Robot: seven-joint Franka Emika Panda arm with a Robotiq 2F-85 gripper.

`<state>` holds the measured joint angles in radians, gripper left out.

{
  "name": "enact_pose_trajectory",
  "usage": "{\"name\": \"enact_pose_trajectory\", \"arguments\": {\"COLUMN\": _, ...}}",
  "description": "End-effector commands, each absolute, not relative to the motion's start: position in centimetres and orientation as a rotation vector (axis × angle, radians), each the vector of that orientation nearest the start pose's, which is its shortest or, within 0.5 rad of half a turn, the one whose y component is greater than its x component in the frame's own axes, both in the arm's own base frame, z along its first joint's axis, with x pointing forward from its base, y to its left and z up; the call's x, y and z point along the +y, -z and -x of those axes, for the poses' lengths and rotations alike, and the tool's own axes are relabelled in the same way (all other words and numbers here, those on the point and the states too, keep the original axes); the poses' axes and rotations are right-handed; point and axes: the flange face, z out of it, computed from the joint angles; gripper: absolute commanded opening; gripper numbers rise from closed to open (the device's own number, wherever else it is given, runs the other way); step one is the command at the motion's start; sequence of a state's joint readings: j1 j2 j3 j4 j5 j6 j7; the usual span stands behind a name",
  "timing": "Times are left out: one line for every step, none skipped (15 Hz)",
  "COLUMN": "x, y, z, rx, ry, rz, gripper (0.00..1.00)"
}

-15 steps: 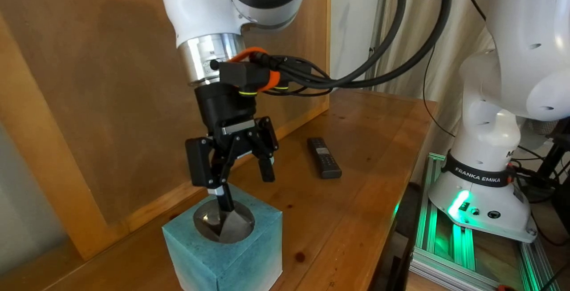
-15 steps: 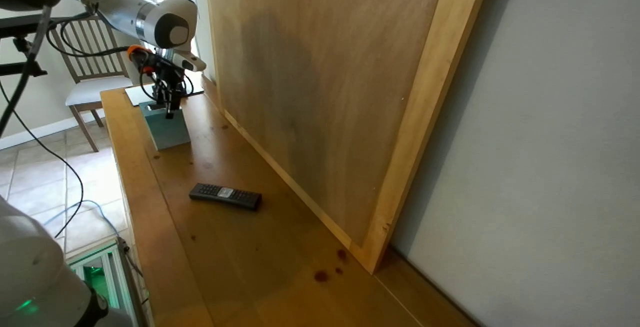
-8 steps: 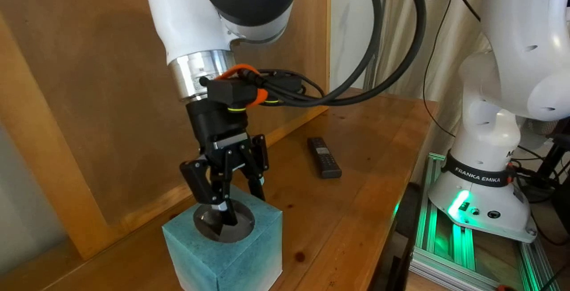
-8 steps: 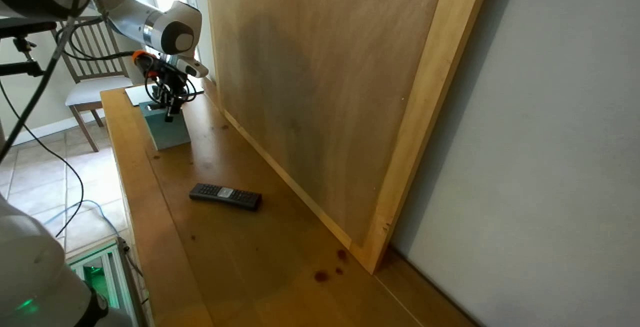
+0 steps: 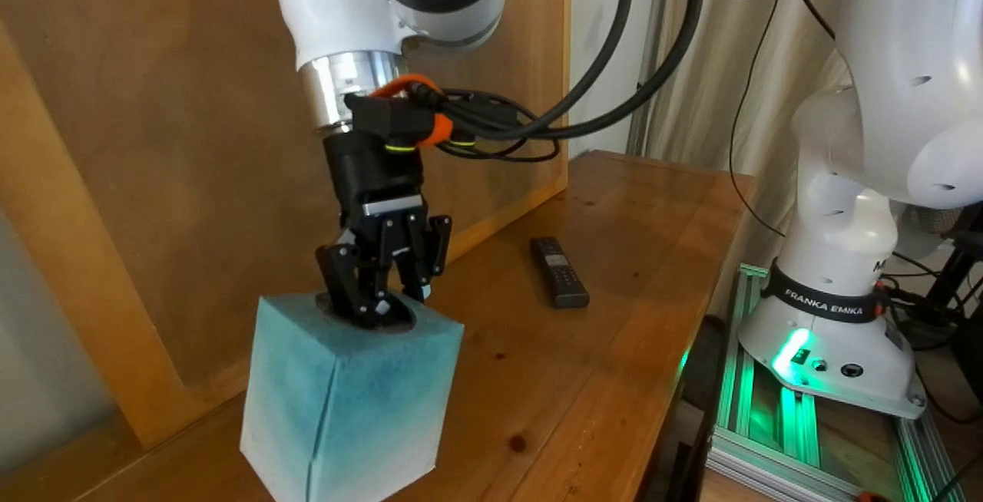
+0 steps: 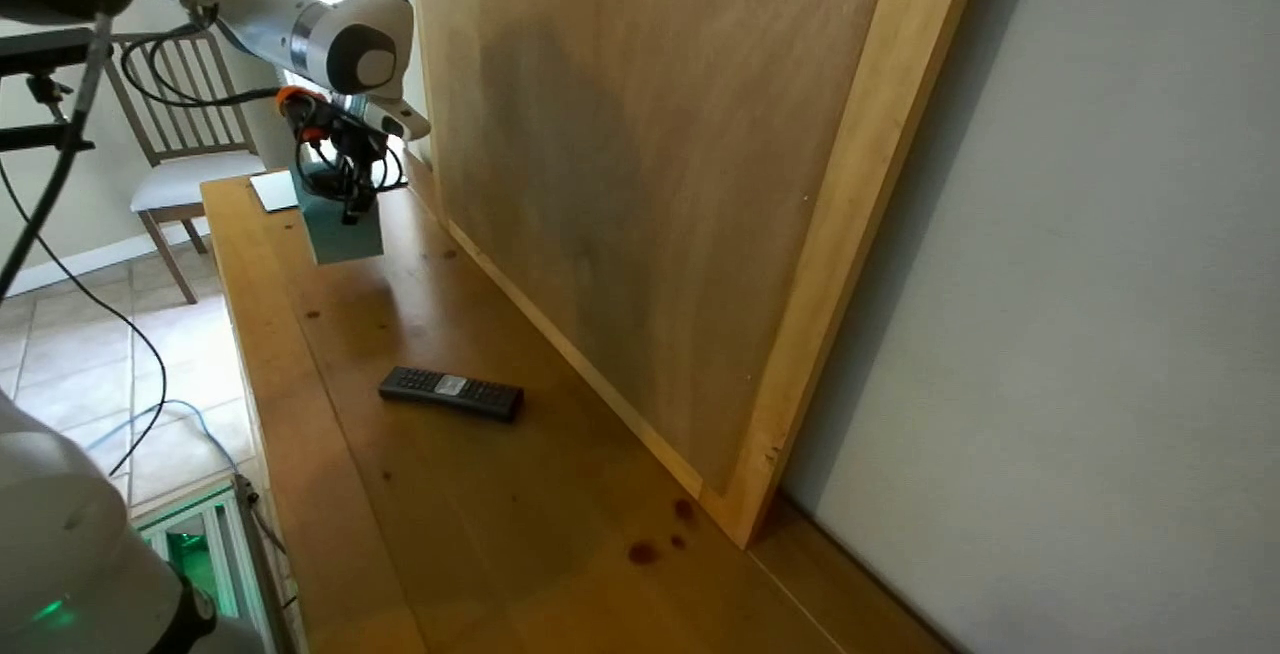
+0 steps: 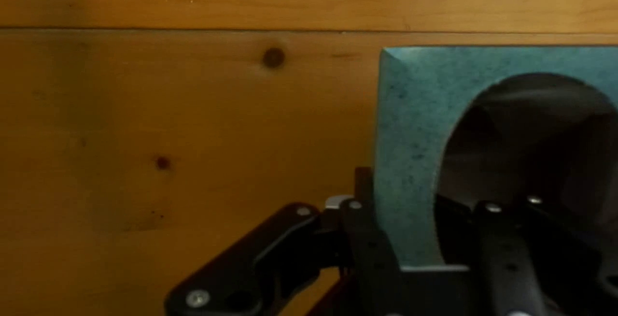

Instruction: Shift the tissue box to the right end of the counter

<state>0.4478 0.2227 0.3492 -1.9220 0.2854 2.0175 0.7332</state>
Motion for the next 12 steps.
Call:
{"name": "enact_pose_trajectory", "arguments": {"x": 37.9, "y": -41.2, "z": -39.1, "rx": 0.322, "ry": -0.352, "rz": 2.902, "gripper": 0.0}}
{"name": "enact_pose_trajectory", "arguments": {"x": 36.6, "y": -41.7, "z": -38.7, "rx": 0.375, "ry": -0.355, "rz": 2.898, "gripper": 0.0}}
{"name": "enact_pose_trajectory", "arguments": {"x": 35.0, "y": -42.1, "z": -38.1, "rx": 0.46, "ry": -0.363, "rz": 2.902, "gripper": 0.0}}
{"name": "enact_pose_trajectory", "arguments": {"x": 33.2, "y": -42.4, "z": -37.2, "rx": 0.55, "ry": -0.37, "rz": 2.901, "gripper": 0.0}}
{"name": "enact_pose_trajectory", "arguments": {"x": 31.5, "y": -42.7, "z": -36.6, "rx": 0.626, "ry": -0.362, "rz": 2.895, "gripper": 0.0}}
{"name": "enact_pose_trajectory", "arguments": {"x": 29.8, "y": -42.8, "z": -35.5, "rx": 0.705, "ry": -0.356, "rz": 2.894, "gripper": 0.0}}
{"name": "enact_pose_trajectory", "arguments": {"x": 28.2, "y": -42.9, "z": -34.7, "rx": 0.779, "ry": -0.353, "rz": 2.887, "gripper": 0.0}}
{"name": "enact_pose_trajectory", "arguments": {"x": 26.8, "y": -43.1, "z": -33.7, "rx": 0.856, "ry": -0.357, "rz": 2.88, "gripper": 0.0}}
{"name": "enact_pose_trajectory", "arguments": {"x": 25.3, "y": -43.2, "z": -32.7, "rx": 0.933, "ry": -0.354, "rz": 2.872, "gripper": 0.0}}
{"name": "enact_pose_trajectory", "arguments": {"x": 24.2, "y": -43.5, "z": -31.7, "rx": 1.008, "ry": -0.352, "rz": 2.856, "gripper": 0.0}}
{"name": "enact_pose_trajectory", "arguments": {"x": 23.6, "y": -44.0, "z": -30.8, "rx": 1.075, "ry": -0.367, "rz": 2.825, "gripper": 0.0}}
{"name": "enact_pose_trajectory", "arguments": {"x": 25.6, "y": -43.1, "z": -33.5, "rx": 0.94, "ry": -0.372, "rz": 2.899, "gripper": 0.0}}
